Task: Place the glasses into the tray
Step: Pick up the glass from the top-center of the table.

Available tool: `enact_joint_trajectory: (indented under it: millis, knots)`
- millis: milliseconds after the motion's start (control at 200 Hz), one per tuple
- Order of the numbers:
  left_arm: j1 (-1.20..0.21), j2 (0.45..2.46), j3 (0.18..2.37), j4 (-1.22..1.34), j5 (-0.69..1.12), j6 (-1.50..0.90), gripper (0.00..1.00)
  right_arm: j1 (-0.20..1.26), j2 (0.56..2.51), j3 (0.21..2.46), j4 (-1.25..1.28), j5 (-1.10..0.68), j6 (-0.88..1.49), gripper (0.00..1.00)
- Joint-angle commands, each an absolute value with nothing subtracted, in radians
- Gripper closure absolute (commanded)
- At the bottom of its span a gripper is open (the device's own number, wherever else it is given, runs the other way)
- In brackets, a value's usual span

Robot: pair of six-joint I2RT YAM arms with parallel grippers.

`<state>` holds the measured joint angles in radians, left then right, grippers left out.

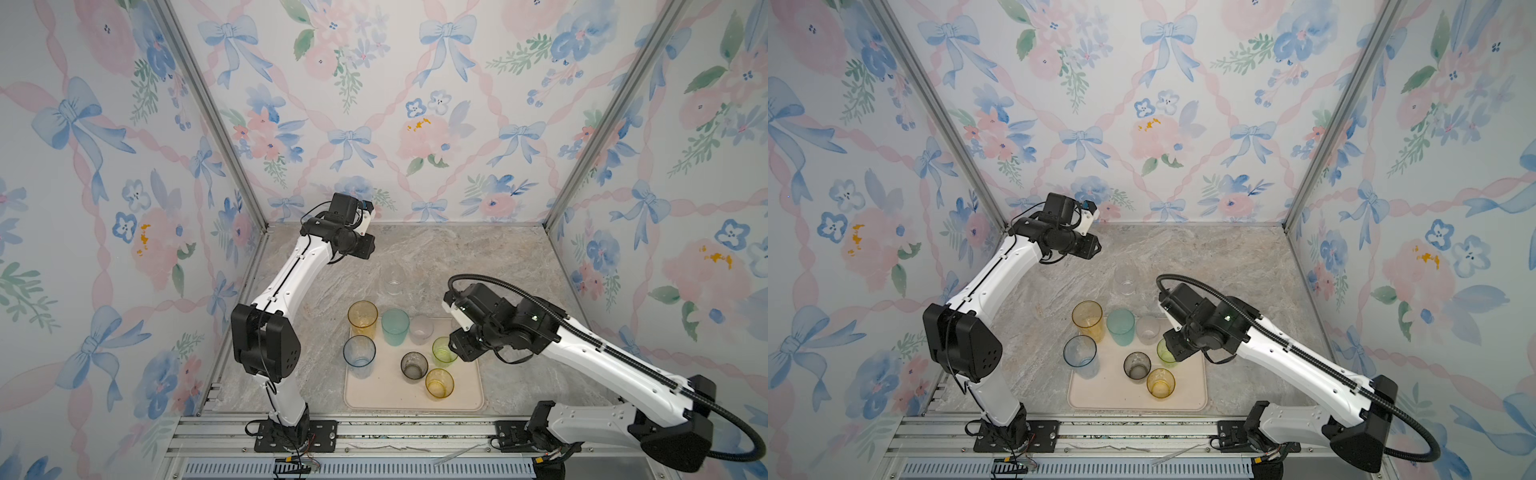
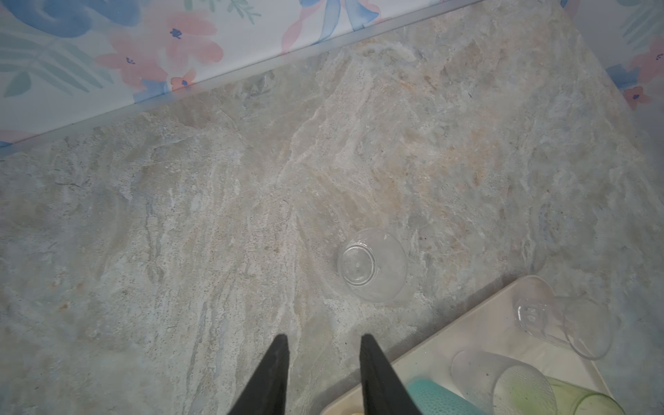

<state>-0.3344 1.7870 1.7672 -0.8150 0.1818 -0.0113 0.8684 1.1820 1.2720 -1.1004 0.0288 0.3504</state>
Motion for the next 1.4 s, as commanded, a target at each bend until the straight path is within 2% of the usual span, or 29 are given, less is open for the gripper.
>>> enact_joint_trajectory:
  millis: [0, 230, 530, 931, 1396]
  knots:
    - [-0.366, 1.828, 1.778, -0.91, 0.204, 0.024, 0.64, 0.776, 1.153, 1.328, -1.156, 0.008, 0.341, 0.51]
    - [-0.373, 1.857, 1.724, -0.92, 0.22, -0.02, 0.63, 0.628, 1.211, 1.423, -1.129, -0.006, 0.38, 0.5]
    - [-0.392, 1.947, 1.794, -0.919, 0.226, -0.064, 0.63, 0.477, 1.258, 1.422, -1.048, -0.07, 0.355, 0.5]
    - [-0.397, 2.085, 1.941, -0.925, 0.145, -0.081, 0.65, 0.381, 1.258, 1.41, -1.021, -0.127, 0.326, 0.5]
    - [-0.408, 2.175, 1.979, -0.927, 0.133, -0.083, 0.65, 0.322, 1.272, 1.419, -1.014, -0.16, 0.298, 0.5]
